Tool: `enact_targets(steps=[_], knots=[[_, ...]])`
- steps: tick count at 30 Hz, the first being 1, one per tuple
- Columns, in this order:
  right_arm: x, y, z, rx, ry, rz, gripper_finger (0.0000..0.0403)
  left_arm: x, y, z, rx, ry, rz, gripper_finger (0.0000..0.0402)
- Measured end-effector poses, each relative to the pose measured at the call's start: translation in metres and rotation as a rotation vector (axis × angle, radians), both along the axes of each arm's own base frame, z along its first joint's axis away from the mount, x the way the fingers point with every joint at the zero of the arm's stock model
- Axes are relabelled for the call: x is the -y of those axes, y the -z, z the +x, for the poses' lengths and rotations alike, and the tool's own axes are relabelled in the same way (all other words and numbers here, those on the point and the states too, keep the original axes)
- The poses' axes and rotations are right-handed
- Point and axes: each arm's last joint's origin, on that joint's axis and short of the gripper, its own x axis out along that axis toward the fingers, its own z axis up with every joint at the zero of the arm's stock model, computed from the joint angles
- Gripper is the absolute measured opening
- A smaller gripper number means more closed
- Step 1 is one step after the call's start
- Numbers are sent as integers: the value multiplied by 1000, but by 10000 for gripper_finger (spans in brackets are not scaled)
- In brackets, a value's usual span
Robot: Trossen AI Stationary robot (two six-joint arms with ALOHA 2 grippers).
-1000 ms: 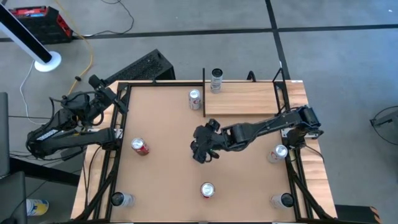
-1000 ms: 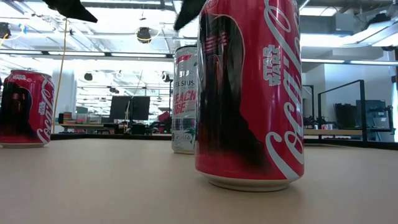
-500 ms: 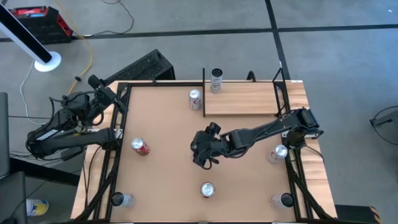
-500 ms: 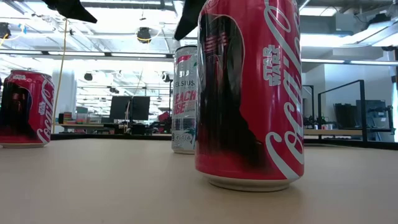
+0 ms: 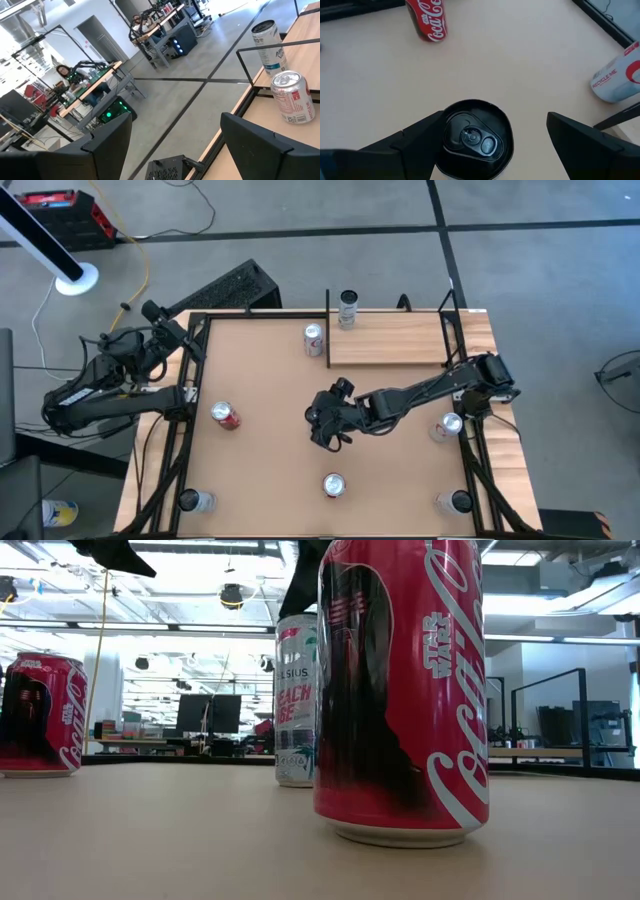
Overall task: Place canned beverage on shelf
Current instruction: Put the top white-pink soda can on the shelf
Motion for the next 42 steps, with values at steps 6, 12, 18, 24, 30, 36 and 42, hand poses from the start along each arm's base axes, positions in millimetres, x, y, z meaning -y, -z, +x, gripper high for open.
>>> enact_targets(steps=[6,12,18,24,30,36,42], knots=[[1,-15,-6,47,14,-17,372,0,0,0,0,0,0,291],[-4,-15,-6,54,-6,-4,372,0,0,0,0,0,0,291],[-7,-15,-7,55,-16,3,372,0,0,0,0,0,0,291],[-9,-9,-7,64,-27,21,372,0,0,0,0,0,0,291],[-6,-3,-8,49,-14,24,372,0,0,0,0,0,0,291],[-7,-3,-7,52,-20,33,372,0,0,0,0,0,0,291],[-7,-4,-6,64,-33,51,372,0,0,0,0,0,0,291]])
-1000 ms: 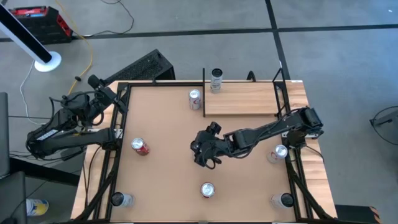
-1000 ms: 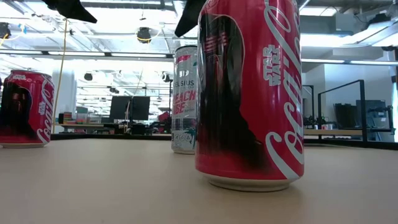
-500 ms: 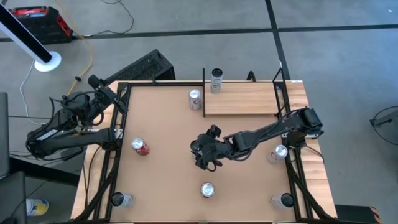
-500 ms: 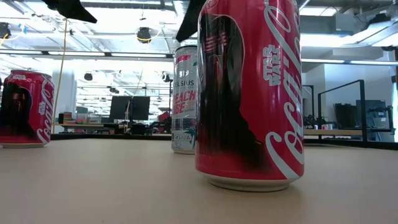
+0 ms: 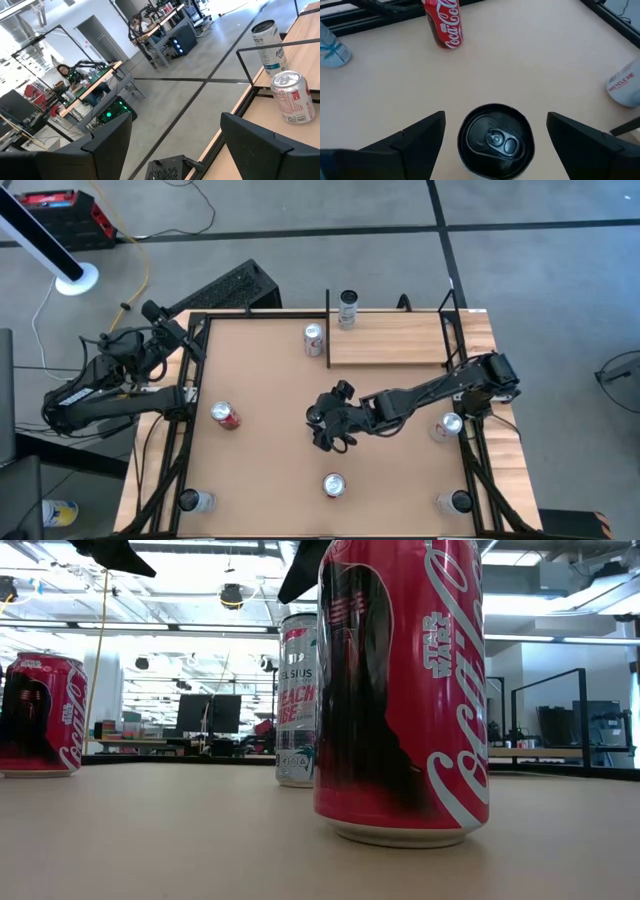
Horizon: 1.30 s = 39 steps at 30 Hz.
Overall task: Place canned beverage on shelf
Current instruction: Put the top white-pink soda can on the shelf
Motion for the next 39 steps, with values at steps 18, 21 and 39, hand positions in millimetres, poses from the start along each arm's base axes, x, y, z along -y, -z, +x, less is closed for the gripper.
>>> enact_targets(steps=[18,21,39], knots=[[-3,17,9,-37,-23,3,372,0,0,0,0,0,0,291],[-2,21,8,-57,-25,-5,372,0,0,0,0,-1,0,291],[1,14,4,-75,-53,-13,273,0,0,0,0,-1,0,291]])
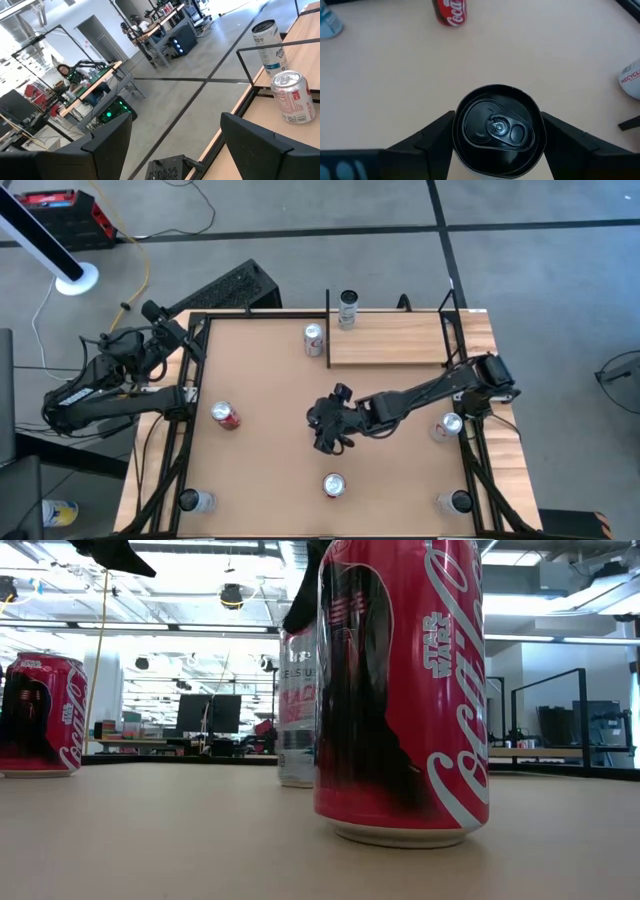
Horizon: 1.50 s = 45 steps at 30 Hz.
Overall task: Place canned beverage on shelf
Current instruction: Put the top white-pink soda can on the shelf
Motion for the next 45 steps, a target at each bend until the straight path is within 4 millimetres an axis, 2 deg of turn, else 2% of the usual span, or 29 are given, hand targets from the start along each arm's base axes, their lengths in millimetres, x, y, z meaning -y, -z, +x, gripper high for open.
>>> enact_targets(steps=[3,9,16,20,25,30,34,39,45], knots=[[1,-11,-8,-10,-34,-18,273,0,0,0,0,0,0,291],[20,-60,-46,-14,-69,-66,273,0,0,0,0,1,0,291],[70,-102,-95,-90,-76,-185,273,0,0,0,0,0,0,291],[107,-115,-107,-103,-118,-221,273,0,0,0,0,0,0,291],[169,-118,-119,-111,-119,-201,273,0,0,0,0,1,0,291],[230,-108,-141,-81,-74,-151,273,0,0,0,0,0,1,291],[266,-97,-160,-33,-61,-122,273,0,0,0,-1,0,1,291],[291,-84,-176,5,-22,-115,273,0,0,0,0,1,0,291],[301,-66,-186,19,-34,-88,273,0,0,0,0,0,0,291]])
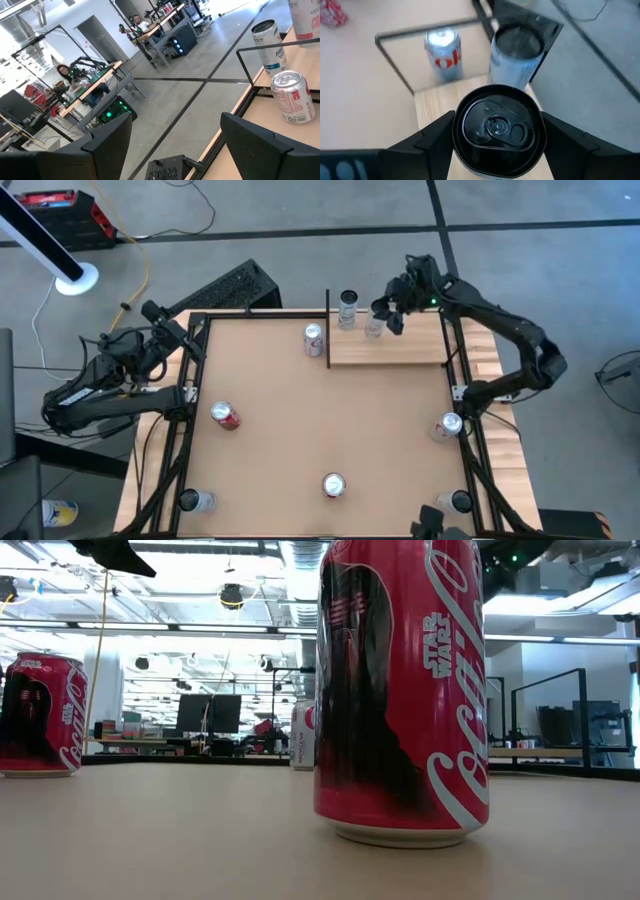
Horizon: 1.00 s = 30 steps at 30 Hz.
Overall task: Place canned beverage on shelf
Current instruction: Put the top white-pink soda can on the shelf
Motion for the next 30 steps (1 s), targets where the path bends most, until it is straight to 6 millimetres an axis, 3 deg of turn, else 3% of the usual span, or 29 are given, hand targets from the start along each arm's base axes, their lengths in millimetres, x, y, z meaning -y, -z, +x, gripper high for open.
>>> enact_targets(steps=[9,13,21,27,30], knots=[[-1,15,0,-12,-17,18,273,0,0,0,1,0,-1,291],[0,14,0,0,-11,9,281,0,0,0,3,-1,-2,291],[-1,13,1,6,6,26,348,0,0,0,4,0,-2,291],[0,12,1,9,13,17,346,0,0,0,4,-1,-2,291],[-1,-2,1,36,17,-4,337,0,0,0,4,0,-2,291]])
